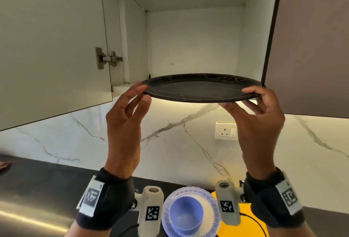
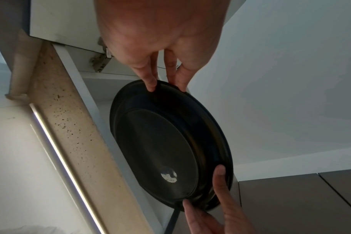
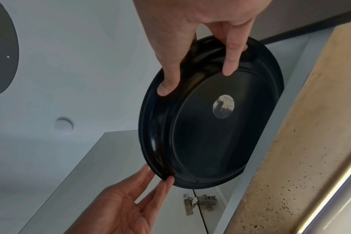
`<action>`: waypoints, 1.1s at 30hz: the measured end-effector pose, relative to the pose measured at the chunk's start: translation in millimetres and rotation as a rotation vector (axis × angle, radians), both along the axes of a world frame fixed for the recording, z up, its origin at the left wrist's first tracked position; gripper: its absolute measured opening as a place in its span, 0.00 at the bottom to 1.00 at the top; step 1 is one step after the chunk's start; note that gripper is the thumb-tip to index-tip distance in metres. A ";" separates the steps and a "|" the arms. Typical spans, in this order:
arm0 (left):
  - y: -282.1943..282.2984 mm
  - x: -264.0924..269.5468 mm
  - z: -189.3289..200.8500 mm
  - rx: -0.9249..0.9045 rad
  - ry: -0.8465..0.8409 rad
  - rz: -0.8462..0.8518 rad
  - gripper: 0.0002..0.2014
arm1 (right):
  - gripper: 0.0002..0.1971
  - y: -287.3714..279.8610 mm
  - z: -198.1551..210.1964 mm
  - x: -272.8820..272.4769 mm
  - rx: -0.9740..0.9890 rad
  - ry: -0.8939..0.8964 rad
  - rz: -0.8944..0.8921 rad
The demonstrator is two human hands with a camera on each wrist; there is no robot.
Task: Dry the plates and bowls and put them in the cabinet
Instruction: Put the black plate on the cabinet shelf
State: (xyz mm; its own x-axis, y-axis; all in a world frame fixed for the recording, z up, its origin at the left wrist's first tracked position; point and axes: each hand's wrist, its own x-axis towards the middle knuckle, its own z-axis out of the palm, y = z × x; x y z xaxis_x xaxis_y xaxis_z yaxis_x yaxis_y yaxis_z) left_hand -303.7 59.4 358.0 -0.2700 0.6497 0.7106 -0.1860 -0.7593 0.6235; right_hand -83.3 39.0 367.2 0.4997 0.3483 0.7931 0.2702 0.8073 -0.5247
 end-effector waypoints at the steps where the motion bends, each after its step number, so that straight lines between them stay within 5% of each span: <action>1: 5.6 2.1 2.1 0.000 -0.007 0.009 0.12 | 0.26 5.7 -0.2 0.9 0.001 0.010 0.008; 16: 85.1 26.6 13.8 -0.030 0.015 0.087 0.10 | 0.37 65.5 -4.5 16.3 -0.161 -0.015 0.021; 22: 122.1 21.7 17.3 0.009 0.244 0.255 0.09 | 0.45 85.6 -6.8 16.8 -0.304 -0.192 -0.274; 27: 148.0 22.5 20.8 0.058 0.457 0.502 0.07 | 0.34 108.2 -14.0 11.2 -0.121 -0.324 -0.581; 33: 160.7 38.2 24.6 -0.003 0.586 0.636 0.08 | 0.35 113.4 -14.7 10.7 -0.319 -0.542 -0.554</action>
State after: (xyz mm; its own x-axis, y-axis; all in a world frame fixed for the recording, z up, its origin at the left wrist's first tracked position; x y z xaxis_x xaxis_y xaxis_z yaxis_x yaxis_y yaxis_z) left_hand -265.5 220.1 382.6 -0.1736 0.5015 0.8475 0.6261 -0.6081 0.4881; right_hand -72.7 152.4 352.5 0.2425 0.4128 0.8780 0.8644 0.3188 -0.3887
